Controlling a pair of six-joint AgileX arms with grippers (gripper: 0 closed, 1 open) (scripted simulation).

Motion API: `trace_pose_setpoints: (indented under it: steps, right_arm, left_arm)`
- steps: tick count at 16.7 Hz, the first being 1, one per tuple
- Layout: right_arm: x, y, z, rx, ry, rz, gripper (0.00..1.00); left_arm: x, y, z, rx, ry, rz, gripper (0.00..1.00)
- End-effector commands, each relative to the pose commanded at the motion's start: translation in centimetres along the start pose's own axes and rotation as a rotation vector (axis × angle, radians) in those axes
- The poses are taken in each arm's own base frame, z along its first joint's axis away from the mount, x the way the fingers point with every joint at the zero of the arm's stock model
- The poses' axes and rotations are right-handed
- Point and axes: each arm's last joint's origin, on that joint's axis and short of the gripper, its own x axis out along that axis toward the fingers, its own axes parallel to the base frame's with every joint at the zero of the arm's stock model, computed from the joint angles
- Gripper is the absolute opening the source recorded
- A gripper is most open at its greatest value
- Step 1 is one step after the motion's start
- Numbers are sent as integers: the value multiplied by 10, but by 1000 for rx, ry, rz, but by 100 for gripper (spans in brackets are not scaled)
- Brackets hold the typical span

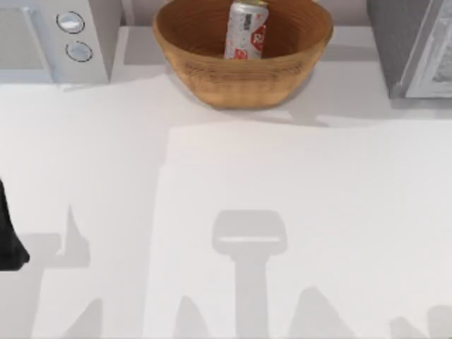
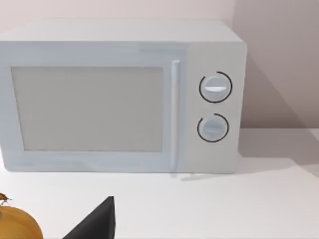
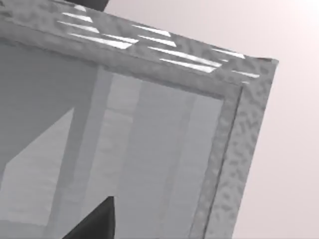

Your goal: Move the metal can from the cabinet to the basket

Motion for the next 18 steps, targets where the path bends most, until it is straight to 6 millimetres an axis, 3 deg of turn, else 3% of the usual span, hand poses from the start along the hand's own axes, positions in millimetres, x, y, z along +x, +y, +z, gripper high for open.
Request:
trace_pose_setpoints:
  steps: [4, 10, 14, 18]
  right_arm:
    - [14, -30, -47, 57, 124, 99, 100]
    - [1, -60, -116, 221, 284, 170, 100]
    - [-7, -67, -136, 280, 315, 207, 100]
    - [-8, -67, -138, 284, 314, 219, 100]
  left_arm:
    - [0, 0, 0, 0, 0, 0, 100]
    - [0, 0, 0, 0, 0, 0, 100]
    - [0, 0, 0, 0, 0, 0, 100]
    - [0, 0, 0, 0, 0, 0, 100]
